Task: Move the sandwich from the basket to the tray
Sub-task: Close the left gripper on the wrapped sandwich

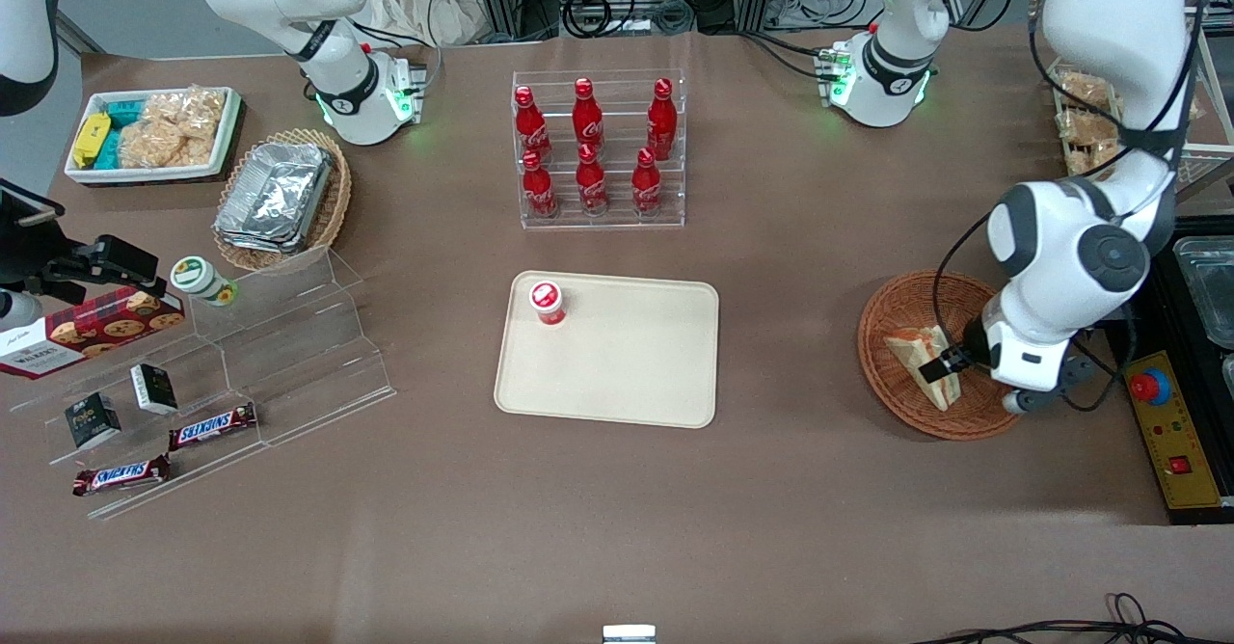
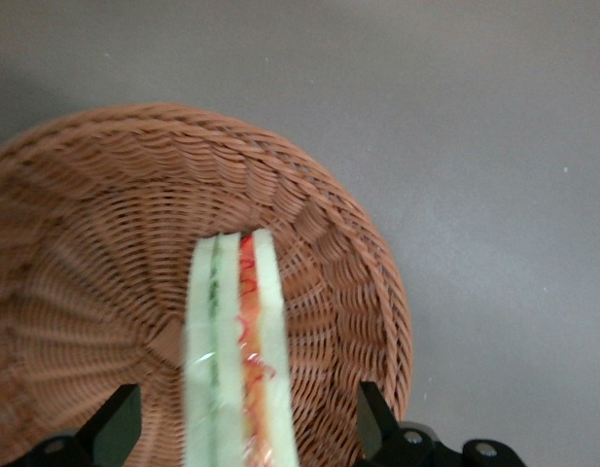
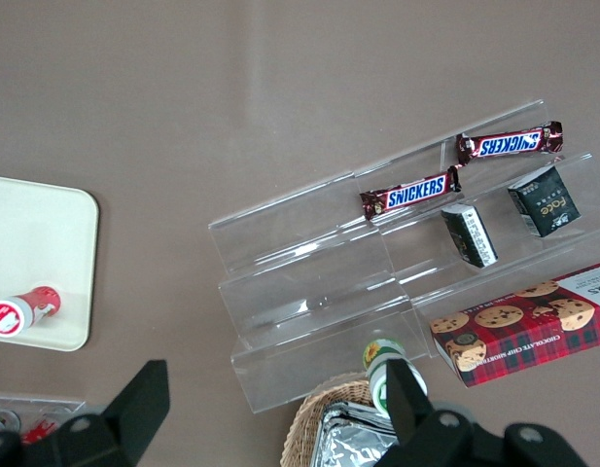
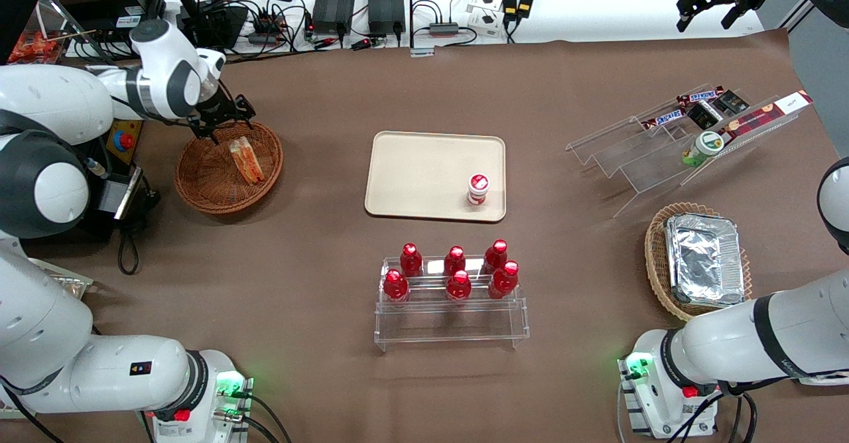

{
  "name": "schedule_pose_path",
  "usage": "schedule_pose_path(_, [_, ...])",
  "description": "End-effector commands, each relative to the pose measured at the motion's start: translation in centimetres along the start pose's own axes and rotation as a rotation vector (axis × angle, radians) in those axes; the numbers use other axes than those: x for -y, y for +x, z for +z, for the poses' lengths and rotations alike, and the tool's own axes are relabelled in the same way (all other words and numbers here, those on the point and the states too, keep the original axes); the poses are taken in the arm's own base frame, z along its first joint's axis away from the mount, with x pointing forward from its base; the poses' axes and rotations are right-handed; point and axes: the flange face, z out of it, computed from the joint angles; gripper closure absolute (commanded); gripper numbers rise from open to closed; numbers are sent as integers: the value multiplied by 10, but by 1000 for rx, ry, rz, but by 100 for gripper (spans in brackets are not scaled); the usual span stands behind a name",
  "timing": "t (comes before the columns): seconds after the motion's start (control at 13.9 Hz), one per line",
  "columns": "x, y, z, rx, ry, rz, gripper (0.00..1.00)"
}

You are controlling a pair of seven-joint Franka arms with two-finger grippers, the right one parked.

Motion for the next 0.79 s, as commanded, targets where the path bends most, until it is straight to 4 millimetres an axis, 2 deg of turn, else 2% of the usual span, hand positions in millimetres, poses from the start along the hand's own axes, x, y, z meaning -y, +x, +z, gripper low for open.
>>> schedule_pose_path(0.0, [-3,-11,16,-20,-15,-28,0])
schedule_pose_path(0.14, [2,-16,26,-16,-7,-23,1])
schedule_pose_path(0.22, [2,-16,26,-15,-6,-23,10])
schedule_pose_path(0.29, [3,-17,25,-15,-7,-24,23])
schedule_pose_path(0.5, [3,-18,25,-14,-5,-15,68])
schedule_pose_path(0.65, [3,-17,23,-17,-7,-9,83])
schedule_pose_path(0.72, [1,-15,15,-23,-10,-7,84])
